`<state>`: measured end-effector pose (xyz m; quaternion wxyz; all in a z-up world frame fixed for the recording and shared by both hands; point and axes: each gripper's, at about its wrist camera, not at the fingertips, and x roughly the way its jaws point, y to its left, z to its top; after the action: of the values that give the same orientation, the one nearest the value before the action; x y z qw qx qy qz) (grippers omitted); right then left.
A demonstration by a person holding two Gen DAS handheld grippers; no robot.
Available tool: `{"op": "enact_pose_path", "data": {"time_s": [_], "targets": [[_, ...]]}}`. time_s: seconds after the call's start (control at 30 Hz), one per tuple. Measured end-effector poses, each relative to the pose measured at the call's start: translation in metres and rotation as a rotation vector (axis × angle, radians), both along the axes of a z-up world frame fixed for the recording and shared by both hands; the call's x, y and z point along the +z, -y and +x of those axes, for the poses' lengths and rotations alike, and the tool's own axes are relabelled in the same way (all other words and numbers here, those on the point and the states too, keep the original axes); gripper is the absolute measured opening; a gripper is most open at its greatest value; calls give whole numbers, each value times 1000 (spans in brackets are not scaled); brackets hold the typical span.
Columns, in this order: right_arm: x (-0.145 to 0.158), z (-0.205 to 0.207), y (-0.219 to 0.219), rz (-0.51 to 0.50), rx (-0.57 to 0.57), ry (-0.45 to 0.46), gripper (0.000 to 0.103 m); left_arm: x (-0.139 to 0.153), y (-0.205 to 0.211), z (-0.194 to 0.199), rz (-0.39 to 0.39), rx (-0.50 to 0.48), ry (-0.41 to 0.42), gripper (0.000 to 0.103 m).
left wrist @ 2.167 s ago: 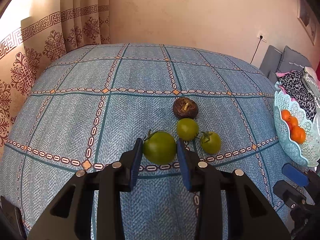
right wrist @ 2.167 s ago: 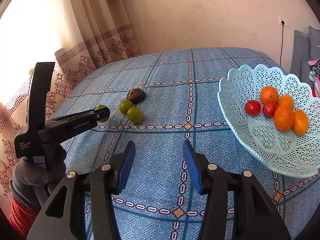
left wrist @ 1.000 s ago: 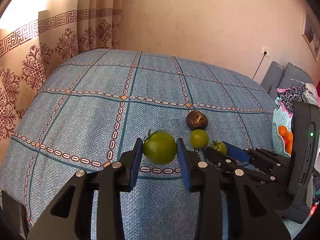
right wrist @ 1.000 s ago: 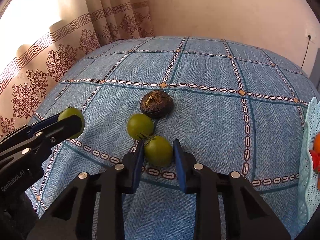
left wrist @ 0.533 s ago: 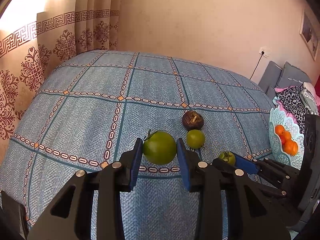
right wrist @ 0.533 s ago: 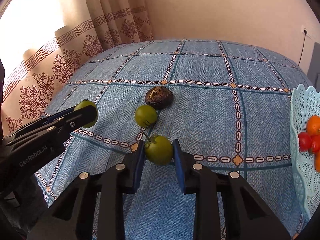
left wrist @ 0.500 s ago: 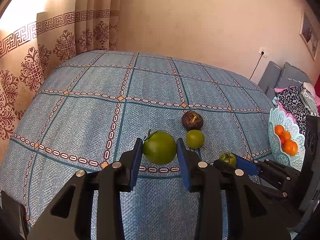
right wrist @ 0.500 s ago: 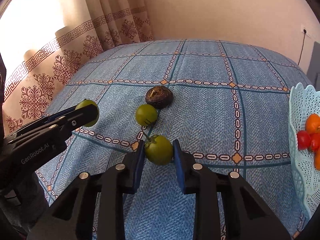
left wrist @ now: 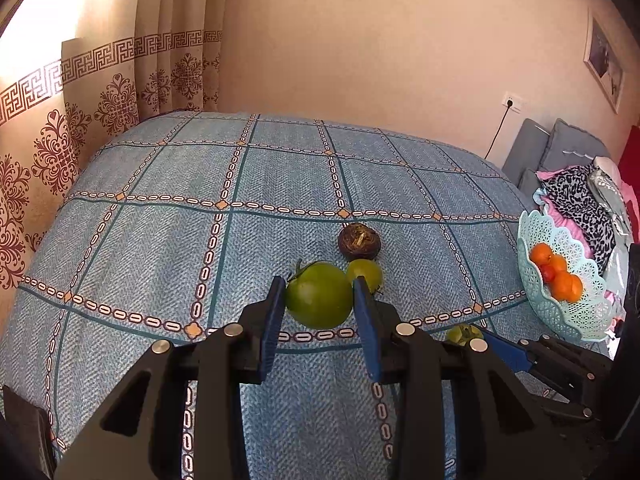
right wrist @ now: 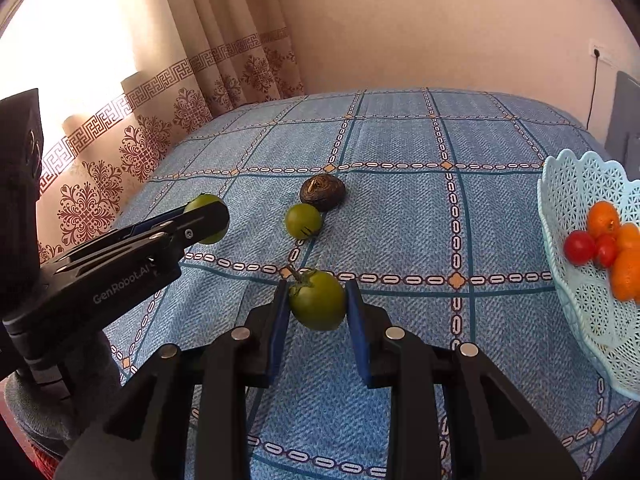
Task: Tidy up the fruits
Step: 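Lower the large green tomato into the basket and open the left tool while the right tool carries its tomato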
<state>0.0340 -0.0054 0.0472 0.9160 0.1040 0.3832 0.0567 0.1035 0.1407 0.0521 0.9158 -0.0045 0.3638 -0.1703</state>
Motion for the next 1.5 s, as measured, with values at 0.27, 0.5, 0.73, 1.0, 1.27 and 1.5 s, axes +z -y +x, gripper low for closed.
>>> {"op": "enact_pose_path", "data": {"time_s": [0.27, 0.5, 0.73, 1.0, 1.27, 1.5], "targets": [[12, -15, 9, 17, -38, 28, 28, 2, 3, -3, -4, -16, 5, 36], [22, -30, 23, 28, -85, 52, 28, 2, 7, -7, 2, -36, 8, 36], [32, -44, 45, 30, -153, 80, 28, 0, 11, -8, 12, -49, 7, 36], [36, -62, 77, 31, -246, 97, 28, -1, 20, -13, 30, -74, 10, 36], [38, -79, 104, 32, -320, 104, 28, 2, 30, -18, 25, -106, -2, 36], [35, -92, 131, 46, -385, 111, 28, 10, 38, -23, 38, -119, 10, 36]]}}
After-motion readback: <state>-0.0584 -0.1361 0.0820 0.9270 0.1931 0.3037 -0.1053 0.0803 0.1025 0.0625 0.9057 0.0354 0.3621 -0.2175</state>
